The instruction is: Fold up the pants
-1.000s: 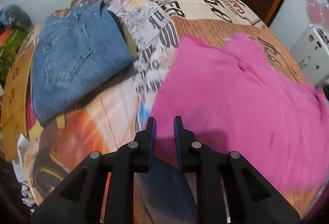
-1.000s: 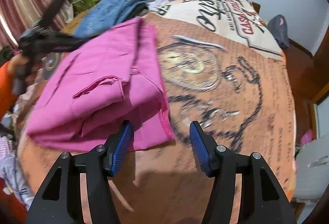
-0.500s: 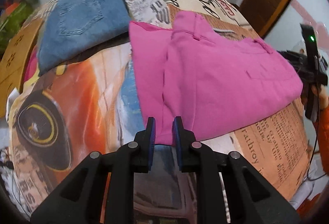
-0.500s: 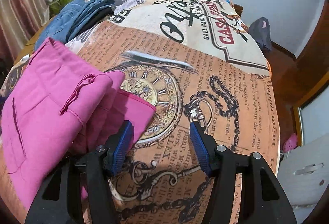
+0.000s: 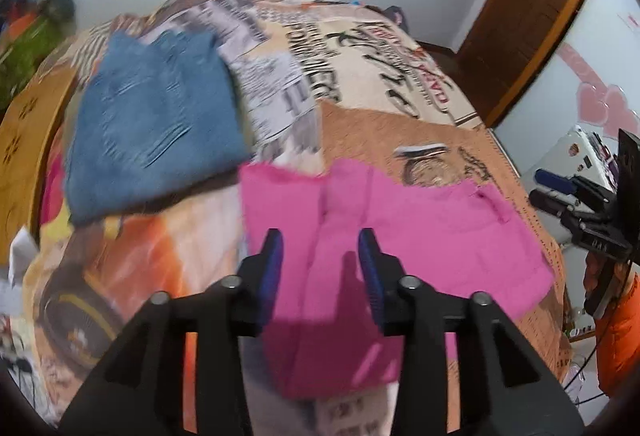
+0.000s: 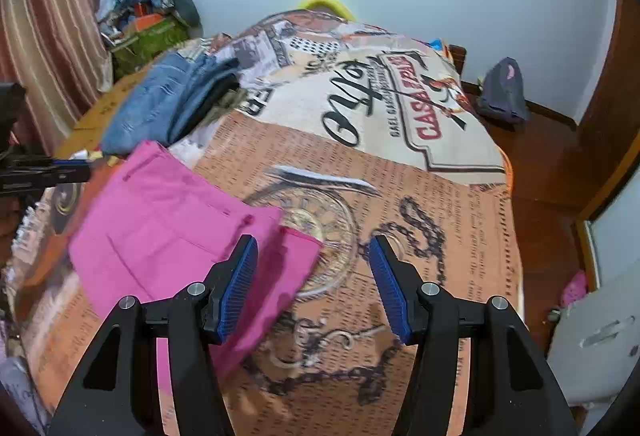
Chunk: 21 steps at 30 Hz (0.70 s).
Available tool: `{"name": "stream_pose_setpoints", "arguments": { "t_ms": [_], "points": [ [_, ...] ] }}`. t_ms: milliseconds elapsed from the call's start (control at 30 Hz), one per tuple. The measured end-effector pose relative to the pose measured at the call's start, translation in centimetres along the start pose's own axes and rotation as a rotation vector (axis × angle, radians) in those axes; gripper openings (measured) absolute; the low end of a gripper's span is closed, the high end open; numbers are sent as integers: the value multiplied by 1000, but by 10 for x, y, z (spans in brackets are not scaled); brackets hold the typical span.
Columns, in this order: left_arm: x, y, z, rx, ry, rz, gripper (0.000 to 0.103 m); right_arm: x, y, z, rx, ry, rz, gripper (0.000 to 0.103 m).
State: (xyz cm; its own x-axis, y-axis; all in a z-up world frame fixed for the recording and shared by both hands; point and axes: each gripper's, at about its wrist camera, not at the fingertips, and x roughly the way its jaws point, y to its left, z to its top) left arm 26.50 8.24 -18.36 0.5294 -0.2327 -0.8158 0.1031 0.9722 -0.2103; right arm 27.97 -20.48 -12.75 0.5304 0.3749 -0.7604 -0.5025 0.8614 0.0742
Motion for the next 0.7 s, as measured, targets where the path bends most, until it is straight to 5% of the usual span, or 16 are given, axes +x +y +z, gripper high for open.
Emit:
{"name": "stream_pose_setpoints", "arguments": {
  "t_ms": [233,400,533,700],
  "points": [
    [36,-16,10,36,41,-52,44,34,13,-1,12,83,98,51],
    [47,-14,8,55,39,-92,45,52,19,-5,8,128,167,31],
    [51,-7,6,33,48,-115,44,52,23,-3,-11,103,162,16],
    [51,-3,2,36,24,-88,28,41,32,9,-69,23,131,10]
  ]
}}
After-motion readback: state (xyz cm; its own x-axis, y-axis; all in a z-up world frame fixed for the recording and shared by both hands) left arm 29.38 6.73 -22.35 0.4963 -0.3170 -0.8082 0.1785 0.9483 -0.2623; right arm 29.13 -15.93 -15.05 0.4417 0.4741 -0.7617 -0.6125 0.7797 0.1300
